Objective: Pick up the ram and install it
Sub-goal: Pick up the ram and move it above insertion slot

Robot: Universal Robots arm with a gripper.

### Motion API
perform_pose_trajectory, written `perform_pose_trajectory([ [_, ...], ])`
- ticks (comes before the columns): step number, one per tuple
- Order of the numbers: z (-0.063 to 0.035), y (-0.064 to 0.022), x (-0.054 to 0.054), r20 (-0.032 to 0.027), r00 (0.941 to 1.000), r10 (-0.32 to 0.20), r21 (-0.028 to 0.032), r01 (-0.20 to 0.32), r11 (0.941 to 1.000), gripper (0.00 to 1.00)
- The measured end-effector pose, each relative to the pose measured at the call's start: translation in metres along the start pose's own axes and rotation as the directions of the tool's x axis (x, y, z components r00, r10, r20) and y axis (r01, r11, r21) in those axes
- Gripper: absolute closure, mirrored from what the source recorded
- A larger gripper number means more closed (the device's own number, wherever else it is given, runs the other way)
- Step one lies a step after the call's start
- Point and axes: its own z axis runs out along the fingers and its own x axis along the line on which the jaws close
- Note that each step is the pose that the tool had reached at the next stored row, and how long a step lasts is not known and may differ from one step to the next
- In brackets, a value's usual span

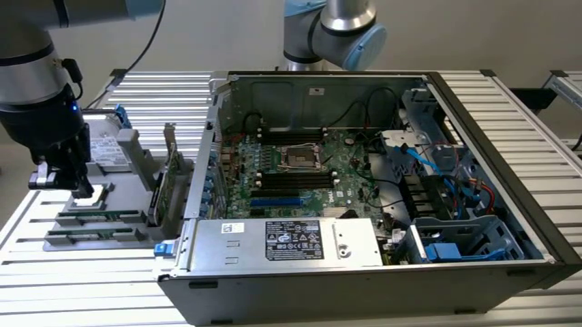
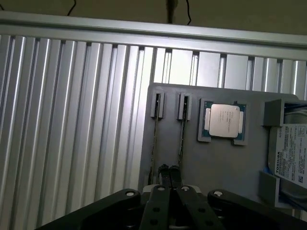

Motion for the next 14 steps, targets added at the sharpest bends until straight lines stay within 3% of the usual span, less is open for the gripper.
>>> perform_pose_trajectory([
  [7, 0.0000, 0.0000, 0.0000, -0.0001, 1.0000, 0.000, 0.0000, 0.000, 1.0000, 0.89],
  [9, 0.0000, 0.0000, 0.0000, -0.0001, 1.0000, 0.000, 0.0000, 0.000, 1.0000, 0.76],
  [14, 0.0054, 0.0045, -0.0007, -0.0005, 1.0000, 0.000, 0.0049, 0.000, 1.0000, 0.64],
])
